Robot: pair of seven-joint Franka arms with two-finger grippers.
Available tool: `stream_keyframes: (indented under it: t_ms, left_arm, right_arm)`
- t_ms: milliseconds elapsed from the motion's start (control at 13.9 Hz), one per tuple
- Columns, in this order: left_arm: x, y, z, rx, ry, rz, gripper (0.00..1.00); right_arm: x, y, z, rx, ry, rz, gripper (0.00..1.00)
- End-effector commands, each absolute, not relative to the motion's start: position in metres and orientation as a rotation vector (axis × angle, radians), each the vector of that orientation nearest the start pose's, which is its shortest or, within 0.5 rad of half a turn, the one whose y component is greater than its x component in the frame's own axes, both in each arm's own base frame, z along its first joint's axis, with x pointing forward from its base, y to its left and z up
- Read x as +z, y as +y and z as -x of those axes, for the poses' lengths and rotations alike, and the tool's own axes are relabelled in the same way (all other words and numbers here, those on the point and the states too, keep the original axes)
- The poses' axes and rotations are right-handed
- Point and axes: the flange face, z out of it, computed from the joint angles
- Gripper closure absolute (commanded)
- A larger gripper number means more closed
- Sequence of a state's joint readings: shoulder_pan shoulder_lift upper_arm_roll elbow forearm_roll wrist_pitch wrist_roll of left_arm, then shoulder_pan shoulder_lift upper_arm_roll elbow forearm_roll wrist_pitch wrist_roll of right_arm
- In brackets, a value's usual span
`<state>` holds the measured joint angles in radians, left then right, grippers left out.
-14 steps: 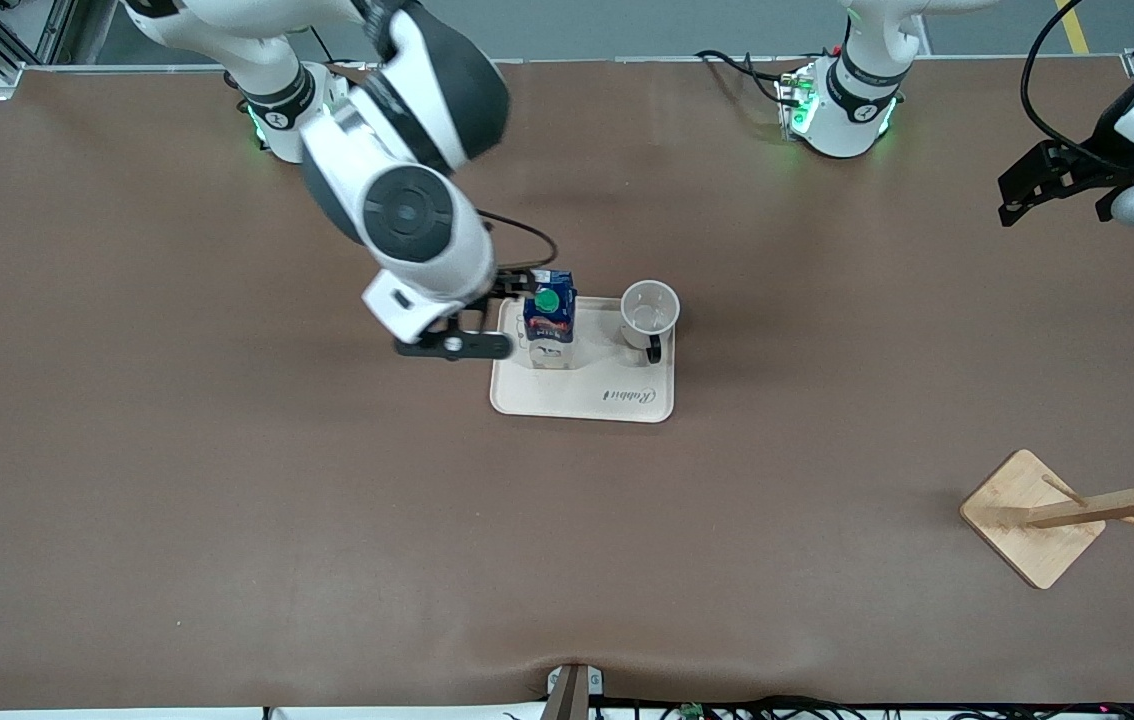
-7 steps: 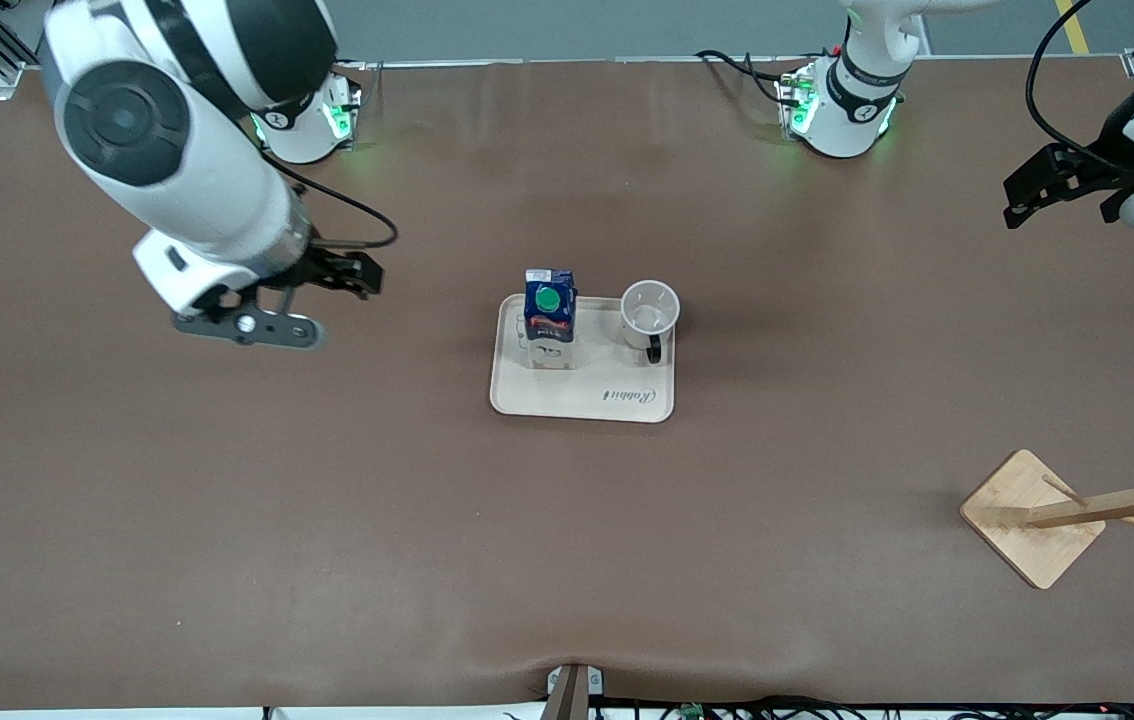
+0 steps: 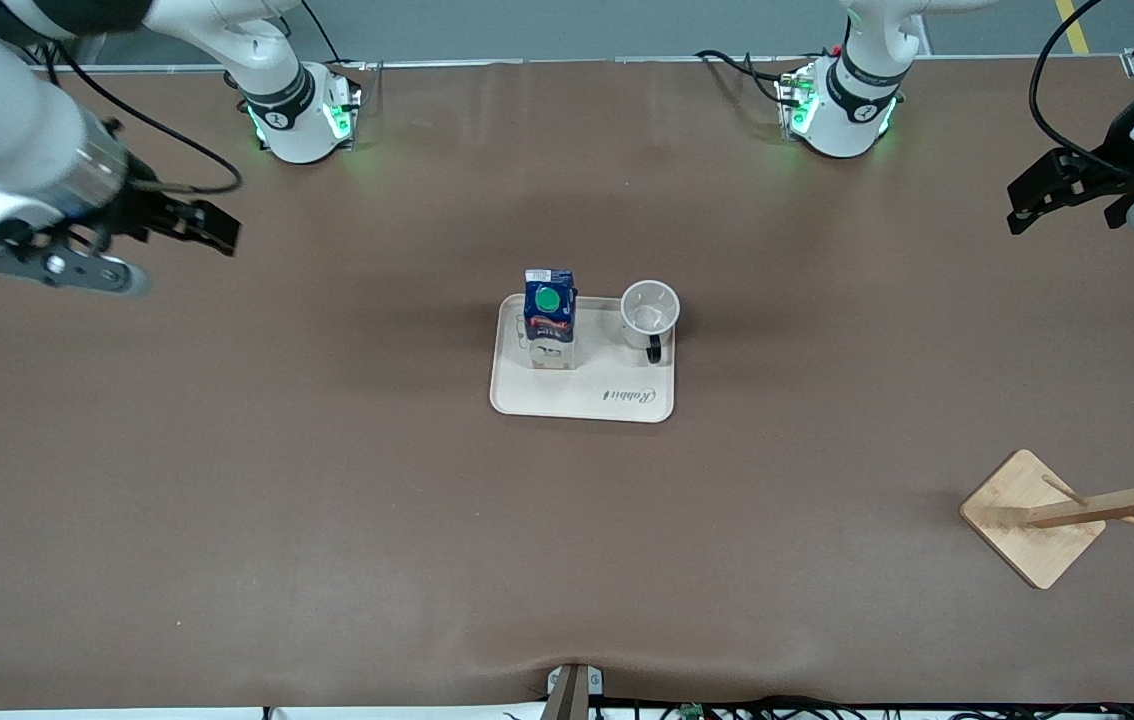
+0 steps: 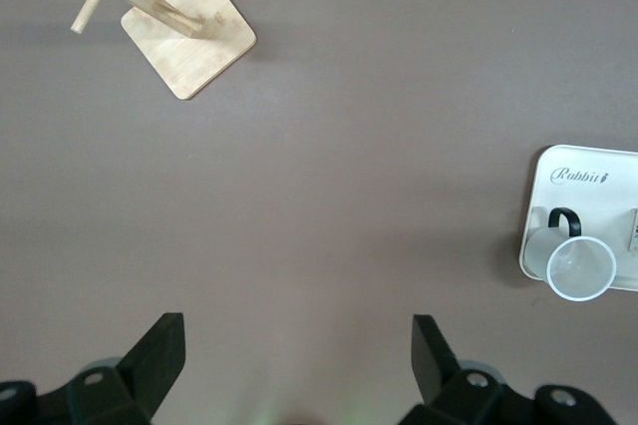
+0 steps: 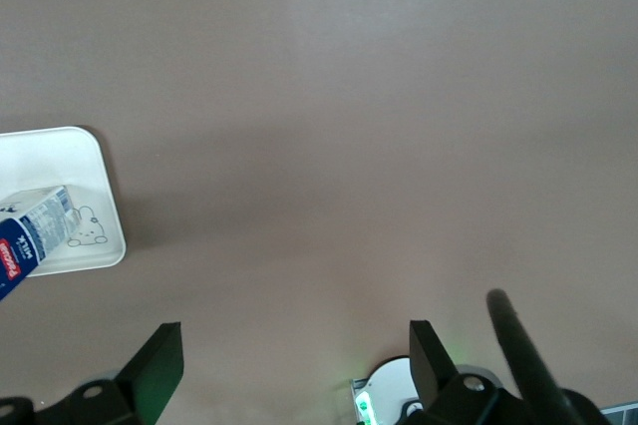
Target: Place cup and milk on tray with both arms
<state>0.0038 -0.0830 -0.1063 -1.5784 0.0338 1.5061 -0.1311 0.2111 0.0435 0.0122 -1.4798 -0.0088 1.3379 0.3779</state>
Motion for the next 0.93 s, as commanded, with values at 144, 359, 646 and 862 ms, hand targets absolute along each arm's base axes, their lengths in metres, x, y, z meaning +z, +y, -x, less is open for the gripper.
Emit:
stream_keyframes:
  t_ms: [144, 359, 646, 862]
  left_arm:
    - [0.663, -0.055, -0.522, -0.026, -0.048, 3.117, 0.0]
    - [0.663, -0.055, -0.522, -0.018, -0.046, 3.116, 0.0]
    - [0.664, -0.056, -0.521, -0.02, -0.043, 3.119, 0.0]
    - [0.663, -0.057, -0.52, -0.001, -0.046, 3.13, 0.0]
  right_arm:
    - [0.64, 0.024, -0.518, 0.259, 0.109, 3.162, 0.0]
    - [0.65, 0.001, -0.517, 0.226, 0.169, 3.155, 0.0]
    - [0.654, -0.007, -0.511, 0.21, 0.177, 3.149, 0.0]
    - [0.656, -0.014, -0.512, 0.21, 0.128, 3.146, 0.0]
